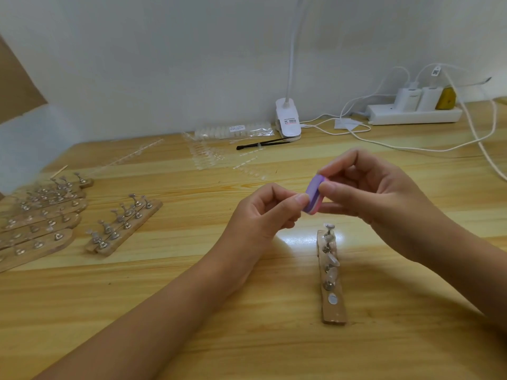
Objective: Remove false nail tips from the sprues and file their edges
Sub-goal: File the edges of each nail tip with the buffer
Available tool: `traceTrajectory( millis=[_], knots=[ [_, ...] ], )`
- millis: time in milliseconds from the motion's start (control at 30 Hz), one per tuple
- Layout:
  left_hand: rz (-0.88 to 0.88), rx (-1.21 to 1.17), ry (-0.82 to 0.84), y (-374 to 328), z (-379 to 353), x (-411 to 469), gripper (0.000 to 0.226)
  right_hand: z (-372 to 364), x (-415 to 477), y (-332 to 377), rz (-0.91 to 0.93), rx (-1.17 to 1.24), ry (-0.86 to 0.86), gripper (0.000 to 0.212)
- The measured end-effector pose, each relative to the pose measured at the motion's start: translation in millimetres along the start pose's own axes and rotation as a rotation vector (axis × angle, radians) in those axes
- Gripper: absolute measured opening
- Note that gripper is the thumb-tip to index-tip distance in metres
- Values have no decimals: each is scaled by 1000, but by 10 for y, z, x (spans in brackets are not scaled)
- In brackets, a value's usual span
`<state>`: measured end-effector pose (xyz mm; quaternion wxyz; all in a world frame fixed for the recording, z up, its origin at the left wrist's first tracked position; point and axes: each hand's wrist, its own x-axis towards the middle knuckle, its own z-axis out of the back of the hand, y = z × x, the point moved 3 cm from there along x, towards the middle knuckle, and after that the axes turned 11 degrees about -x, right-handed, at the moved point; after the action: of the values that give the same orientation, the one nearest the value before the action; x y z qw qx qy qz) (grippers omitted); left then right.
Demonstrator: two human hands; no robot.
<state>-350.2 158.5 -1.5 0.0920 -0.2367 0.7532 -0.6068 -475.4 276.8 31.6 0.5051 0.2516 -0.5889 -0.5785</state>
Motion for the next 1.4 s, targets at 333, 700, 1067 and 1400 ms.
traceTrajectory(
  millis=[333, 700, 1067, 1400],
  knots=[
    [24, -10, 4, -10, 14, 5, 14, 10, -6, 16, 20, 9, -1, 26],
    [59, 79, 90, -11, -24, -11, 7, 35, -4, 58, 30, -137, 142, 14],
    [81, 73, 136, 2, -32, -21, 11, 117, 36, -28, 25, -210, 101, 15],
    [66, 48, 97, -8, -19, -6, 10, 96, 47, -77, 28, -203, 83, 18]
  ],
)
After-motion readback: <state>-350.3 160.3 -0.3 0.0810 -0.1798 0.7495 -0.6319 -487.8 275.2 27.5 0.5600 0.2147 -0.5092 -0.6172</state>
